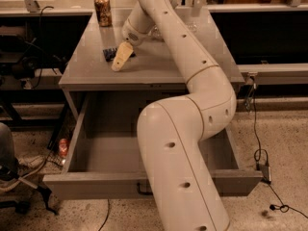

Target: Place rxbar blueberry into top drawer

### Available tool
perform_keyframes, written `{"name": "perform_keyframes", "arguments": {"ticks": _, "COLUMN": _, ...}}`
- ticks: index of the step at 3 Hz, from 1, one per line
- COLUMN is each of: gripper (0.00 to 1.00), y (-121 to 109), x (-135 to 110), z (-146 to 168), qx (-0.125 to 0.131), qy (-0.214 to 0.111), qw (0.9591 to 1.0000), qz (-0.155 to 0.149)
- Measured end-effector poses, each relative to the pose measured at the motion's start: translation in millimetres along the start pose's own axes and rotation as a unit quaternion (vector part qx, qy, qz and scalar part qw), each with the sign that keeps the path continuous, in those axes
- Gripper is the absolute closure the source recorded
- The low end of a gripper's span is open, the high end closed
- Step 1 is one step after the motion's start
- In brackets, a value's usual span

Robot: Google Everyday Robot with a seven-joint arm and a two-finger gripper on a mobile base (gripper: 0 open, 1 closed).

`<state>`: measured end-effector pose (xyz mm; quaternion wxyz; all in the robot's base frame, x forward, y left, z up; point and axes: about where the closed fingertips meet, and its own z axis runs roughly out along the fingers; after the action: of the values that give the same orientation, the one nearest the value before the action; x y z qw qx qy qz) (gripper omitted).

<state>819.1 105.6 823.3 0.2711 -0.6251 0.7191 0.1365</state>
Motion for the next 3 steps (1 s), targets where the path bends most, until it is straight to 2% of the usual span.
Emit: {"name": "perform_keyframes", "arguments": {"ticks": 3, "gripper": 0.85, "y": -2.2, "x": 0.3, "z": -5.9, "qx": -0.002, "qy": 0.001, "qw": 0.9999, "qz": 0.012}}
